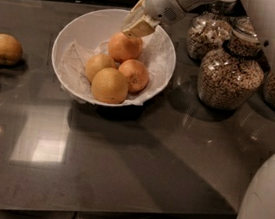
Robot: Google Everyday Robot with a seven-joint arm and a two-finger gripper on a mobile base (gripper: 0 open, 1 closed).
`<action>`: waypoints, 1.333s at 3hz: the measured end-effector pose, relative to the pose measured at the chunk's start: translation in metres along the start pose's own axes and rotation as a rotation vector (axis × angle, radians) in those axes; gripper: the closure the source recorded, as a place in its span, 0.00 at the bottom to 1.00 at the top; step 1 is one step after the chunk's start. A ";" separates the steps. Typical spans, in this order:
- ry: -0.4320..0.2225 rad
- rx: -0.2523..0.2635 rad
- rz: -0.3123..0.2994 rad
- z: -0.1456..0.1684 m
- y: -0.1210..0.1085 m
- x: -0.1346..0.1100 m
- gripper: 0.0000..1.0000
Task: Pick orange from white bowl
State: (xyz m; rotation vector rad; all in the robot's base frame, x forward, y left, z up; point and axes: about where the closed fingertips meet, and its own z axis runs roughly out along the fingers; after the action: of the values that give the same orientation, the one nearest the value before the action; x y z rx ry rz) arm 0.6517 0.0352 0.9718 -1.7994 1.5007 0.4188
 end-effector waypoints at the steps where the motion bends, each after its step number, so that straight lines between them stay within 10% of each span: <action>1: 0.051 0.055 0.031 -0.026 0.007 0.007 1.00; 4: 0.052 0.033 0.023 -0.011 0.014 0.002 0.34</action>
Offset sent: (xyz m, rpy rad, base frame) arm -0.0080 -0.0204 0.0084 -0.0233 -0.0144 -0.0641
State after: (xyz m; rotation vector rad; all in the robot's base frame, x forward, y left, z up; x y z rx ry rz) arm 0.6371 0.0253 0.9729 -1.7809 1.5564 0.3585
